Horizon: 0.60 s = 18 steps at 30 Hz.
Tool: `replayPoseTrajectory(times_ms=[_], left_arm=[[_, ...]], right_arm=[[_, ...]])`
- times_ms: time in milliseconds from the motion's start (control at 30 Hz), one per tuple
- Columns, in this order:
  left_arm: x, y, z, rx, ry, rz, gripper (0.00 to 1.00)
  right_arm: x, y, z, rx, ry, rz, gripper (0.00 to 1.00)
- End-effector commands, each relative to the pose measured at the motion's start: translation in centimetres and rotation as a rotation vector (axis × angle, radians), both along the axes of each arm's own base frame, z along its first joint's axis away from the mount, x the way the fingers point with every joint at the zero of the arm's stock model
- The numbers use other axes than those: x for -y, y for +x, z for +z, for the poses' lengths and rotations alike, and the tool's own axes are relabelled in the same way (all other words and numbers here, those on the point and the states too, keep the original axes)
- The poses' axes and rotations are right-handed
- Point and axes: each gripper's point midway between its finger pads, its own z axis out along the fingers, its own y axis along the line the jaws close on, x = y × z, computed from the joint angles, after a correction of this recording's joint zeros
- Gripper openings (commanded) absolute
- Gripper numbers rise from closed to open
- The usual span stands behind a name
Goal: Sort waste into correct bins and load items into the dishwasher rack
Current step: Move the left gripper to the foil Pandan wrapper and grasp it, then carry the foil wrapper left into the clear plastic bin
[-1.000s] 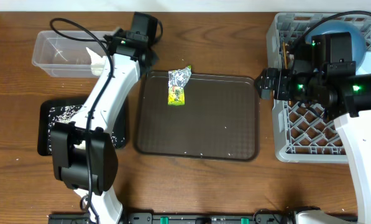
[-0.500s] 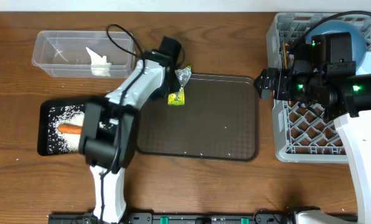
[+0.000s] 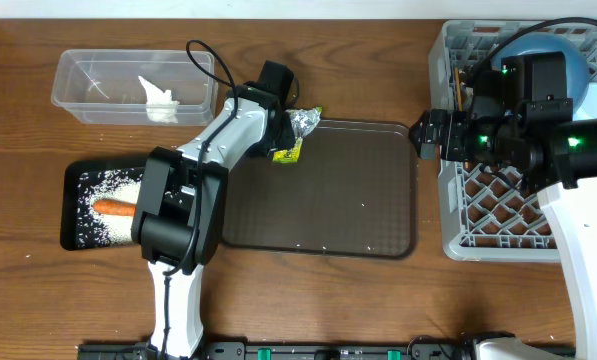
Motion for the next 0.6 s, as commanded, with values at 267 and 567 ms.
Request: replayPoseTrajectory(times_ms=[267,567], left_arm=[[0.4,0.7,3.7,0.077,-0.029,-0.058,0.47],[1.5,1.4,2.9,0.095,-0.064,-0.122,0.63]], right_arm=[[-0.1,-0.3,0.6,0.018,-0.002,0.003,0.99],[-0.1,-0.3,0.6,0.018,-0.002,0.003,0.99]])
